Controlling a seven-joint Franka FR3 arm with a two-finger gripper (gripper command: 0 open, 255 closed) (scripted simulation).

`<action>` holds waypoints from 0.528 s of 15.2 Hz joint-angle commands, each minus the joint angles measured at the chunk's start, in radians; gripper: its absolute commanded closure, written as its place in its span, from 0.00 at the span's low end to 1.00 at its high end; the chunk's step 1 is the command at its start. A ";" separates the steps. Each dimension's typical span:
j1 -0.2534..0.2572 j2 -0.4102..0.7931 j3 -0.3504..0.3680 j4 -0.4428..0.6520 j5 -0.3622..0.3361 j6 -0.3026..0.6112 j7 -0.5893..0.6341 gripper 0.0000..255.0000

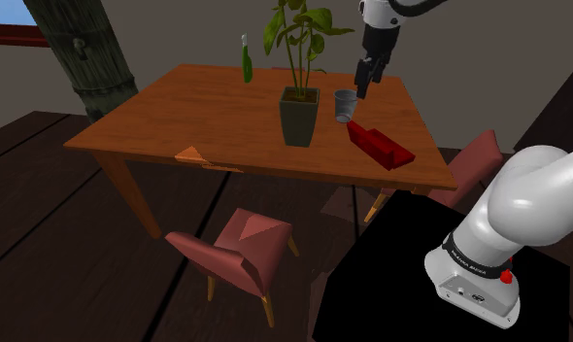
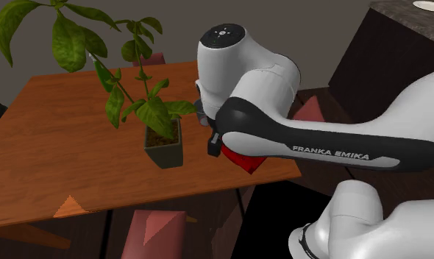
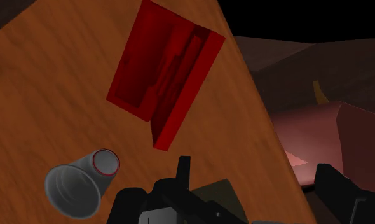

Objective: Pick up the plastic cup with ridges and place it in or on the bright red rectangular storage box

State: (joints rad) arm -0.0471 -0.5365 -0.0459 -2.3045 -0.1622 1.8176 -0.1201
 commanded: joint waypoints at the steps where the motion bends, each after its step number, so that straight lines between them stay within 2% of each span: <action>1: -0.013 0.059 -0.026 0.016 -0.016 0.045 -0.026 0.00; 8: -0.047 0.283 -0.098 0.108 -0.042 0.179 -0.101 0.00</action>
State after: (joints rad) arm -0.0903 -0.2864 -0.1352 -2.2156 -0.2018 1.9818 -0.2110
